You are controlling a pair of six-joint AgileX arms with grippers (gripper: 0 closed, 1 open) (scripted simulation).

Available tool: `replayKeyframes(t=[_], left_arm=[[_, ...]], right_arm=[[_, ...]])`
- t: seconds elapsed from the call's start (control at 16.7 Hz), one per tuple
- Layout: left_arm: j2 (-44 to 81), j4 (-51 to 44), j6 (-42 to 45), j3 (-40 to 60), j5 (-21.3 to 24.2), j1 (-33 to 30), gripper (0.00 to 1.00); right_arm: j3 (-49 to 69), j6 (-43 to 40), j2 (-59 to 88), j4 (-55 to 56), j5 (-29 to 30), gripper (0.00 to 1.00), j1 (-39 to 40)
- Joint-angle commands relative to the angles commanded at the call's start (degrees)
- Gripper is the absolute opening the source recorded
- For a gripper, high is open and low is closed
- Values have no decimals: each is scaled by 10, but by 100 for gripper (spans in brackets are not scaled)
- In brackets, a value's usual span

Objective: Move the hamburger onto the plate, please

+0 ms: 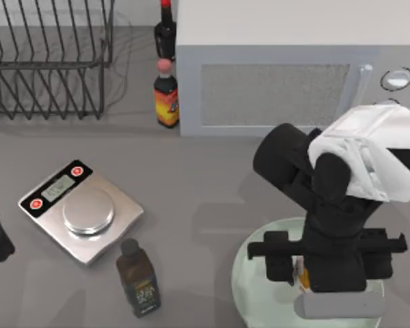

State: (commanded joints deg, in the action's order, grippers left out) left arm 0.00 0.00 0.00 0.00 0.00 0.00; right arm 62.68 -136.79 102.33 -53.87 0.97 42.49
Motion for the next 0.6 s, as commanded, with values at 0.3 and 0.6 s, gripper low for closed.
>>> replayKeyframes(t=[0.3,0.6], left_arm=[[0,0,0,0,0,0,100],[0,0,0,0,0,0,100]], right_arm=[[0,0,0,0,0,53,0],[0,0,0,0,0,90,0]])
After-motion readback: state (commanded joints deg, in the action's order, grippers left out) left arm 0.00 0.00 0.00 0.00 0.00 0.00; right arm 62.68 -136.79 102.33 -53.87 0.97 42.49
